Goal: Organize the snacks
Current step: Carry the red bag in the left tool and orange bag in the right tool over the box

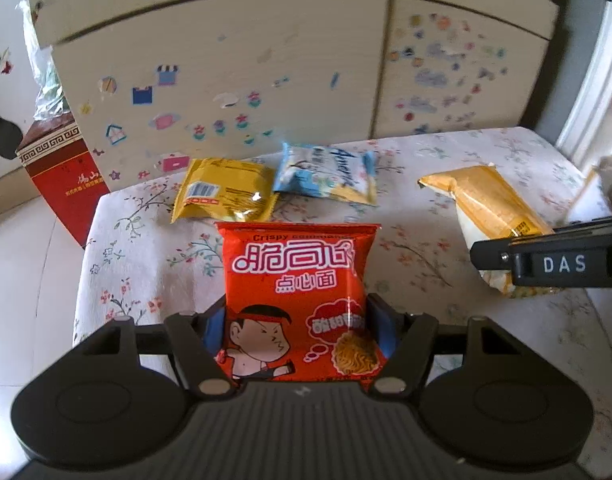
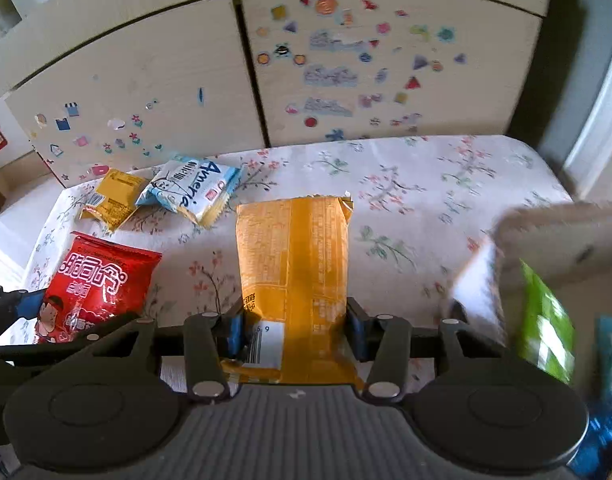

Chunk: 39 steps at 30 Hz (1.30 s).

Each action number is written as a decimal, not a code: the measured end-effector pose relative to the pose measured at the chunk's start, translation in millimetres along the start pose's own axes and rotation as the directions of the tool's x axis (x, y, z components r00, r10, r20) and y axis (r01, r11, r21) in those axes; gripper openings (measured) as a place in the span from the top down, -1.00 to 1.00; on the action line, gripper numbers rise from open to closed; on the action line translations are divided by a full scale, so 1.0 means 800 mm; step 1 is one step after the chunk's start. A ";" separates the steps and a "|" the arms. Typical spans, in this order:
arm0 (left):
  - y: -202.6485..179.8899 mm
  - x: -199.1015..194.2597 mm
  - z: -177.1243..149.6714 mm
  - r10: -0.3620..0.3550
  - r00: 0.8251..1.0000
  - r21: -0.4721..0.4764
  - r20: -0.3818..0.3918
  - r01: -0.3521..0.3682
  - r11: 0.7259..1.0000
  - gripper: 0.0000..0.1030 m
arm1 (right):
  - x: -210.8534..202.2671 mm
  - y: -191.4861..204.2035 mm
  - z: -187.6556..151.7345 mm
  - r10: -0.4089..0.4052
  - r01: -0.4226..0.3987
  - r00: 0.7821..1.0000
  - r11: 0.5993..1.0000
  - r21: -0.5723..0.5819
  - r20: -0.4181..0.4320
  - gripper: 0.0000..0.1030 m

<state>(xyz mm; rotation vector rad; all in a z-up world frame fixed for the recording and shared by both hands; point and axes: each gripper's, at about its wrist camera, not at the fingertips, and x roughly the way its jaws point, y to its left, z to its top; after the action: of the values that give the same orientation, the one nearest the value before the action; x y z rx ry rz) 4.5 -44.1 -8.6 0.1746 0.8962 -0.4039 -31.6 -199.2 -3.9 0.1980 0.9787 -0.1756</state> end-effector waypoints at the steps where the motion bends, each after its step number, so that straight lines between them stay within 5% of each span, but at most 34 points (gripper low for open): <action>1: -0.001 -0.006 -0.001 -0.006 1.000 -0.006 0.004 0.006 1.000 -0.32 | -0.006 -0.001 -0.003 -0.009 0.009 1.000 1.000 0.000 0.002 -0.05; 16: -0.035 -0.097 -0.021 -0.044 0.993 0.061 0.114 0.037 0.997 -0.33 | -0.125 -0.009 -0.046 -0.057 0.060 0.991 0.998 -0.024 0.125 -0.05; 29: -0.037 -0.147 -0.035 -0.052 0.975 -0.018 0.215 0.057 0.998 -0.33 | -0.211 -0.034 -0.077 -0.037 0.031 0.970 0.999 0.027 0.239 -0.05; 39: -0.077 -0.155 -0.054 -0.120 0.968 0.000 0.221 0.123 0.992 -0.33 | -0.262 -0.105 -0.089 -0.091 0.046 0.954 0.986 0.161 0.284 -0.05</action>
<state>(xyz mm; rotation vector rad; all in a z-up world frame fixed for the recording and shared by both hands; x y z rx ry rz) -120.9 -53.8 63.4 0.0605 0.6922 -0.5202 -223.1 -251.0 125.4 0.2708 0.6790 -0.3356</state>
